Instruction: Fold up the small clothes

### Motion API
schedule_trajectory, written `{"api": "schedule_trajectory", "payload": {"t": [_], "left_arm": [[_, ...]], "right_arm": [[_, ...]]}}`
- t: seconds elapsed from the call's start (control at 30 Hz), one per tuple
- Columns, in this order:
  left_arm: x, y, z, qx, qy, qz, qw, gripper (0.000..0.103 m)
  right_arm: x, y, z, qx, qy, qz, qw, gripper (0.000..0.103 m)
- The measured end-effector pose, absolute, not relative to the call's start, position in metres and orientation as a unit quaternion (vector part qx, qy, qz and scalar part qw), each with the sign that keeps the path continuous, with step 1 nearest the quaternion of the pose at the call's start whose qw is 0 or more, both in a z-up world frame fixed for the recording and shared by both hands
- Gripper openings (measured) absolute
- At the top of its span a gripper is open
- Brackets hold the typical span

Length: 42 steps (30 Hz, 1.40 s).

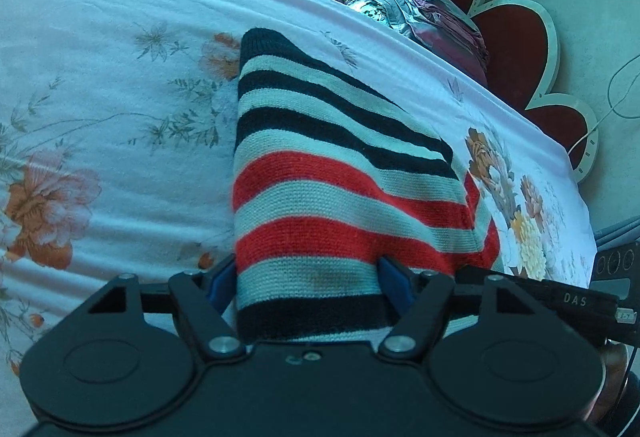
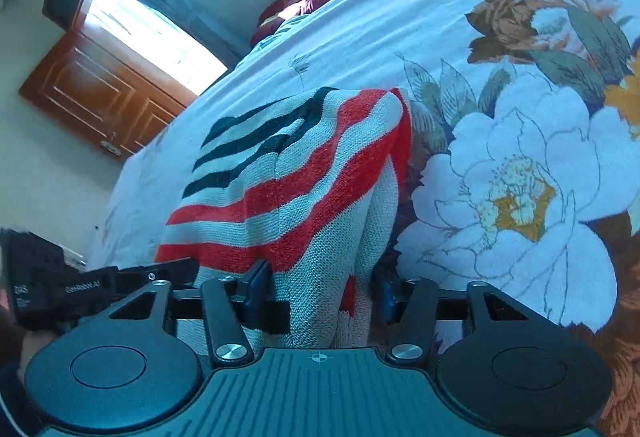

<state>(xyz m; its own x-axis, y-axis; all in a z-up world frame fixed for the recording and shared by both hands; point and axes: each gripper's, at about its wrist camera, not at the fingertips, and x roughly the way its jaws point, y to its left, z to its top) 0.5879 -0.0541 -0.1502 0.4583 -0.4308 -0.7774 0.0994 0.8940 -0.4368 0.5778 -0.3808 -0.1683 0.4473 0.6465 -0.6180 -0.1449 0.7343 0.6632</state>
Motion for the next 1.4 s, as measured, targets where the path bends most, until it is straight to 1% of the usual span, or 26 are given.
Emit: {"api": "schedule_trajectory", "payload": {"t": [0.03, 0.07, 0.13, 0.27, 0.47, 0.57, 0.7, 0.83, 1.0, 1.13, 1.2, 1.23, 1.27, 1.3, 1.33, 1.37, 1.4], "left_arm": [[0.587, -0.057, -0.148, -0.157, 0.494, -0.157, 0.84, 0.064], [0.586, -0.061, -0.144, -0.144, 0.49, -0.159, 0.845, 0.055], [0.58, -0.071, -0.135, -0.101, 0.477, -0.161, 0.858, 0.048], [0.569, -0.089, -0.121, -0.026, 0.45, -0.166, 0.877, 0.041], [0.554, -0.066, -0.098, -0.019, 0.415, -0.198, 0.888, 0.04], [0.549, -0.036, -0.087, -0.025, 0.406, -0.208, 0.89, 0.04], [0.543, 0.017, -0.077, -0.024, 0.398, -0.206, 0.894, 0.04], [0.537, 0.077, -0.076, -0.024, 0.402, -0.192, 0.895, 0.04], [0.53, 0.149, -0.084, -0.033, 0.418, -0.166, 0.892, 0.04], [0.529, 0.188, -0.098, -0.043, 0.433, -0.154, 0.887, 0.04], [0.532, 0.203, -0.112, -0.056, 0.445, -0.155, 0.88, 0.042], [0.532, 0.209, -0.118, -0.072, 0.446, -0.16, 0.878, 0.046], [0.533, 0.221, -0.124, -0.1, 0.444, -0.165, 0.875, 0.056], [0.534, 0.227, -0.129, -0.115, 0.445, -0.164, 0.873, 0.062], [0.534, 0.229, -0.131, -0.116, 0.445, -0.158, 0.874, 0.079], [0.533, 0.232, -0.134, -0.113, 0.444, -0.15, 0.876, 0.085], [0.532, 0.235, -0.136, -0.118, 0.443, -0.153, 0.875, 0.085]], "right_arm": [[0.577, -0.375, -0.165, 0.251, 0.464, 0.244, 0.814, 0.042], [0.575, -0.368, -0.16, 0.228, 0.462, 0.242, 0.822, 0.041], [0.57, -0.358, -0.149, 0.194, 0.456, 0.235, 0.837, 0.035], [0.553, -0.341, -0.127, 0.142, 0.436, 0.217, 0.862, 0.033], [0.528, -0.304, -0.088, 0.094, 0.405, 0.2, 0.887, 0.032], [0.524, -0.27, -0.069, 0.085, 0.397, 0.192, 0.893, 0.032], [0.524, -0.217, -0.058, 0.078, 0.39, 0.195, 0.897, 0.032], [0.524, -0.154, -0.059, 0.081, 0.39, 0.209, 0.893, 0.032], [0.528, -0.076, -0.077, 0.085, 0.403, 0.236, 0.88, 0.032], [0.532, -0.034, -0.097, 0.088, 0.418, 0.244, 0.871, 0.032], [0.536, -0.023, -0.112, 0.088, 0.43, 0.237, 0.867, 0.032], [0.538, -0.022, -0.119, 0.086, 0.435, 0.225, 0.867, 0.032], [0.54, -0.025, -0.126, 0.093, 0.443, 0.218, 0.865, 0.032], [0.542, -0.03, -0.133, 0.106, 0.45, 0.213, 0.861, 0.032], [0.543, -0.034, -0.138, 0.119, 0.455, 0.211, 0.857, 0.032], [0.543, -0.038, -0.141, 0.131, 0.456, 0.211, 0.854, 0.032], [0.543, -0.04, -0.14, 0.137, 0.456, 0.212, 0.853, 0.032]]}}
